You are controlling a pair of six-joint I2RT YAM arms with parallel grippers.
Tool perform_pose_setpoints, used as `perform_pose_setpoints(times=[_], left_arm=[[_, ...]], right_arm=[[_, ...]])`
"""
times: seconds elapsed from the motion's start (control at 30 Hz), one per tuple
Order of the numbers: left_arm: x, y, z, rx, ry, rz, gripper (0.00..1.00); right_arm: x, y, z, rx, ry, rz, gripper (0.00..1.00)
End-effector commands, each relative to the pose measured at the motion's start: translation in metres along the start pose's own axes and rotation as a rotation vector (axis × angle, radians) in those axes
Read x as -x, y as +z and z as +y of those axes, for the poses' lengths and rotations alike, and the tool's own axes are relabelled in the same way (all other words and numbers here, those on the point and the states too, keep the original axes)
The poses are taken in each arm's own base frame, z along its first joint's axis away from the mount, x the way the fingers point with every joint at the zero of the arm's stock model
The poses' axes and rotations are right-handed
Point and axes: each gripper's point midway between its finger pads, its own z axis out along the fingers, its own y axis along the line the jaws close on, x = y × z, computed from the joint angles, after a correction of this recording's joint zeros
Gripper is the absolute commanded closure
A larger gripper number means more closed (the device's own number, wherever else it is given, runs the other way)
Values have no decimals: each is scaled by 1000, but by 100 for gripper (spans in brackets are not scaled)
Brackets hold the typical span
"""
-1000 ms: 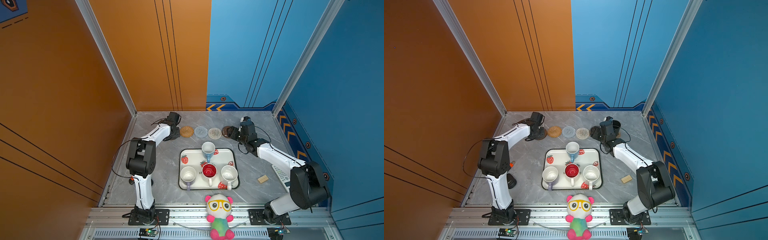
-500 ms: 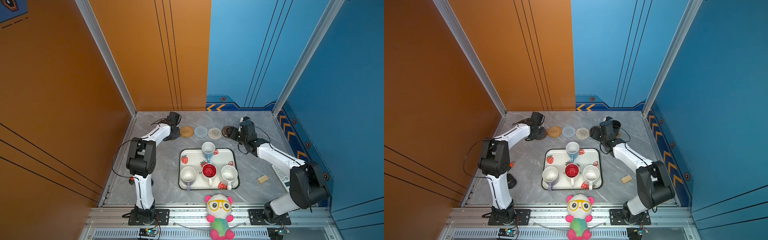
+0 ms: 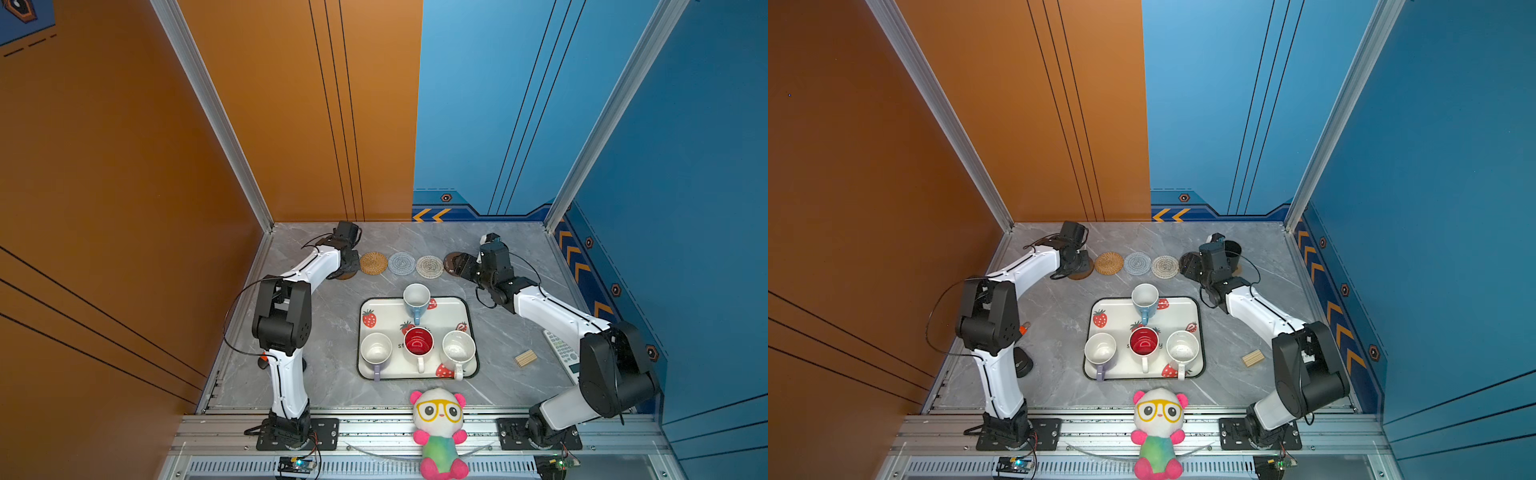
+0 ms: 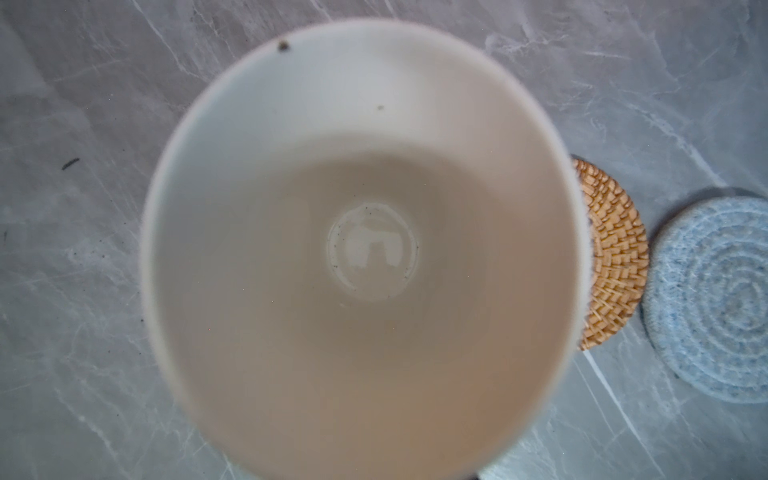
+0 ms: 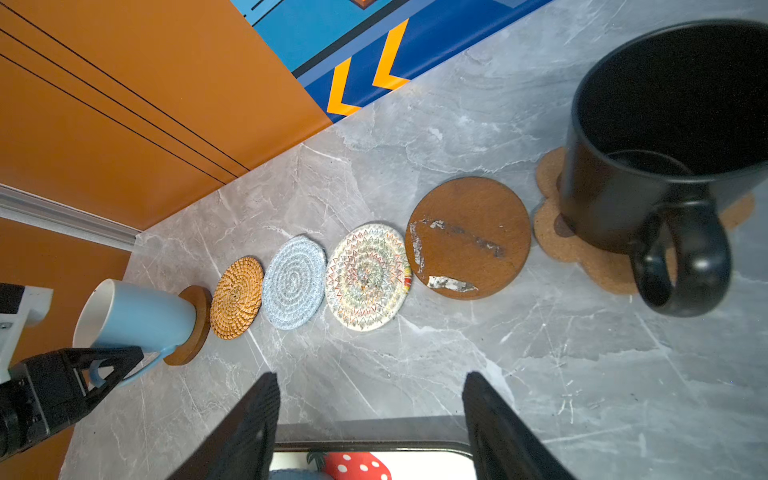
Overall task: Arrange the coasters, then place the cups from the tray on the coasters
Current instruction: 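Lower the white blue-handled mug onto the plain wooden coaster with left gripper, then open left gripper and raise it while right gripper moves toward the tray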
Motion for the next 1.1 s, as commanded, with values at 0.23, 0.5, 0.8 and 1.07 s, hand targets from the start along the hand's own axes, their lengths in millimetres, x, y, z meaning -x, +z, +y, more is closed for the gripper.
perform_pose_setpoints(times=[0.23,0.5,0.8,1.07], left_arm=[[17,-39,5,-20,-22,-44,61],[22,-107,5,-42,-30,-181,55],[17,-166,-56,-106,83,-416,54],[5,-164,-99,-288,135,-429,54]], right_arm=[[10,-7,7,21,5,-17,31],[28,-55,-6,-178,-155,-41,29],[39,-130,28,-63,-277,-51,29],[-5,-175,42,-24,-396,151,32]])
